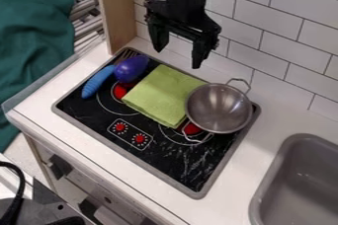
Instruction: Move the eggplant on the silver bowl
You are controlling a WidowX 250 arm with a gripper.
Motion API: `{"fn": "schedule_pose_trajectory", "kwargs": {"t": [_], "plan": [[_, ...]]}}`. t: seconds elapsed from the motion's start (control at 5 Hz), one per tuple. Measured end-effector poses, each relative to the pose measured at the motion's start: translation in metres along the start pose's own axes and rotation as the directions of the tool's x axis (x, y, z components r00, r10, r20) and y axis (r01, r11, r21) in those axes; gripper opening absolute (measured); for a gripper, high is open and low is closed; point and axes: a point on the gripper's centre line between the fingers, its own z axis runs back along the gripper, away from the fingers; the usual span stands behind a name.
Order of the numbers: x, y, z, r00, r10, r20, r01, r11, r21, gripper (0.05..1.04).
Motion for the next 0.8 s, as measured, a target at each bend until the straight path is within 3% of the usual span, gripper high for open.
{"fn": "schedule_pose_trajectory", "kwargs": {"t": [0.2, 0.4, 0.6, 0.8], "plan": [[-0.006, -0.001, -0.010, 0.999, -0.004, -0.043, 0.004, 1.000, -0.006, 1.009], [0.005, 0.016, -0.017, 0.997, 0.011, -0.080, -0.012, 1.000, -0.006, 1.009], [0.013, 0.048, -0.027, 0.992, 0.061, -0.113, -0.055, 0.997, 0.052, 1.009], [0.016, 0.079, -0.037, 0.992, 0.078, -0.101, -0.072, 0.996, 0.061, 1.009]]}}
